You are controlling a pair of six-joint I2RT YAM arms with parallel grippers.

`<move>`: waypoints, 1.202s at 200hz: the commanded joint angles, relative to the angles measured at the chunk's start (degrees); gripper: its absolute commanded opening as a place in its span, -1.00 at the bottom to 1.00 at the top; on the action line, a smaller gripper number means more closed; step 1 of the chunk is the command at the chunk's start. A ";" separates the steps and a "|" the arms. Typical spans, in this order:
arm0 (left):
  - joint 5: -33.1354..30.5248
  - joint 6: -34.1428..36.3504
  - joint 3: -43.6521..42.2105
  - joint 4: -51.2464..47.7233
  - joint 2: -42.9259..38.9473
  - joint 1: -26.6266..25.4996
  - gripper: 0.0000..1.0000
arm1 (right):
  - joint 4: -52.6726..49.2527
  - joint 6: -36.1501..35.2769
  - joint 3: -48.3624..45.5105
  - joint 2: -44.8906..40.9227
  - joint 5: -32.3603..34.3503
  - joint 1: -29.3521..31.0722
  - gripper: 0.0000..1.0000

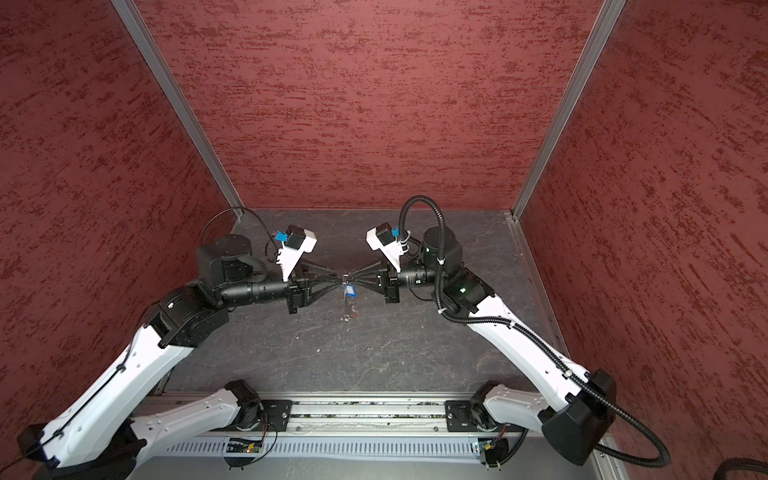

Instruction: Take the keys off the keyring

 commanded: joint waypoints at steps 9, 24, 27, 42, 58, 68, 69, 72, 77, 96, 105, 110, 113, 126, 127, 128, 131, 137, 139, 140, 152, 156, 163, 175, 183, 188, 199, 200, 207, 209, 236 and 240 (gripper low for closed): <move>3.72 0.84 0.89 0.41 0.34 0.38 -0.41 | 1.48 -0.50 0.62 -1.25 0.20 0.18 -1.00; 4.53 0.74 0.91 0.47 0.89 0.48 -0.50 | 1.63 -0.41 0.60 -1.28 0.25 0.21 -1.00; 4.61 0.74 0.86 0.50 0.97 0.45 -0.52 | 1.63 -0.41 0.62 -1.28 0.18 0.20 -1.00; 5.03 0.42 0.68 1.13 1.11 0.51 -0.60 | 1.72 -0.33 0.51 -1.30 0.13 0.20 -1.00; 5.41 0.13 0.49 1.84 1.28 0.56 -0.62 | 1.70 -0.32 0.51 -1.38 0.21 0.20 -1.00; 5.61 0.08 0.40 1.95 1.60 0.54 -0.65 | 1.72 -0.29 0.43 -1.38 0.14 0.21 -1.00; 5.61 0.10 0.40 1.93 1.61 0.54 -0.66 | 1.76 -0.26 0.43 -1.38 0.14 0.21 -1.00; 5.61 0.04 0.40 2.05 1.70 0.54 -0.66 | 1.81 -0.24 0.42 -1.38 0.10 0.16 -1.00; 5.62 0.04 0.36 2.15 1.79 0.52 -0.68 | 1.89 -0.22 0.35 -1.38 0.09 0.20 -1.00; 5.64 -0.21 0.32 2.38 2.06 0.53 -0.73 | 1.97 -0.20 0.38 -1.38 0.04 0.21 -1.00; 5.70 -0.26 0.34 2.52 2.16 0.54 -0.73 | 2.01 -0.15 0.30 -1.38 -0.13 0.16 -1.00; 5.64 -0.23 0.32 2.52 2.30 0.54 -0.72 | 2.06 -0.09 0.30 -1.41 -0.13 0.21 -1.00; 5.59 -0.23 0.32 2.52 2.25 0.51 -0.71 | 2.14 -0.09 0.22 -1.43 -0.08 0.20 -1.00; 4.85 -0.23 0.40 2.30 2.17 0.62 -0.65 | 2.25 -0.10 0.19 -1.54 -0.14 0.21 -1.00; 4.79 -0.23 0.45 2.28 2.12 0.62 -0.65 | 2.25 -0.12 0.17 -1.59 -0.14 0.21 -1.00; 4.71 -0.23 0.47 2.27 2.09 0.62 -0.65 | 2.29 -0.14 0.12 -1.62 -0.14 0.21 -1.00; 4.56 -0.23 0.46 2.21 1.96 0.62 -0.65 | 2.33 -0.07 0.08 -1.65 0.01 0.20 -1.00; 3.97 -0.18 0.68 2.00 1.61 0.71 -0.65 | 2.33 -0.14 -0.01 -1.81 0.07 0.16 -1.00; 3.77 -0.22 0.74 1.93 1.45 0.73 -0.65 | 2.27 -0.15 0.01 -1.82 0.12 0.15 -1.00; 3.63 -0.18 0.79 1.92 1.36 0.77 -0.65 | 2.26 -0.15 0.04 -1.87 0.12 0.18 -1.00; 2.27 0.14 1.10 1.30 0.42 0.97 -0.64 | 1.98 -0.33 0.07 -1.91 0.17 0.19 -1.00; 1.98 0.27 1.12 0.95 0.13 1.17 -0.64 | 2.03 -0.36 -0.01 -1.91 0.13 0.21 -1.00; 1.67 0.39 1.21 0.53 -0.16 1.63 -0.62 | 2.14 -0.25 -0.08 -1.89 0.03 0.21 -1.00; 2.30 0.21 0.83 0.15 -0.32 3.05 -0.58 | 2.50 -0.11 -0.28 -1.96 -0.10 0.19 -1.00; 3.76 -0.55 0.34 0.34 -0.31 4.19 -0.52 | 2.90 0.02 -0.37 -2.00 -0.45 0.21 -1.00; 4.77 -1.11 -0.20 0.86 -0.16 4.96 -0.49 | 3.02 0.20 -0.32 -2.04 -0.66 0.16 -1.00; 7.00 -2.44 -1.28 2.44 -0.14 6.22 -0.46 | 3.45 0.51 -0.37 -2.09 -1.12 0.16 -1.00; 7.27 -2.61 -1.36 2.57 -0.18 6.32 -0.46 | 3.46 0.49 -0.37 -2.09 -1.15 0.18 -1.00; 8.64 -3.36 -1.92 3.60 -0.28 6.92 -0.44 | 3.79 0.59 -0.46 -2.09 -1.37 0.20 -1.00; 8.93 -3.60 -2.07 3.93 -0.26 7.08 -0.44 | 3.86 0.76 -0.46 -2.09 -1.39 0.21 -1.00; 12.65 -5.19 -3.11 6.99 -0.40 7.23 -0.43 | 4.61 1.17 -0.55 -2.00 -1.54 0.21 -1.00; 13.06 -5.42 -3.11 7.17 -0.32 7.23 -0.43 | 4.74 1.25 -0.52 -2.00 -1.62 0.21 -1.00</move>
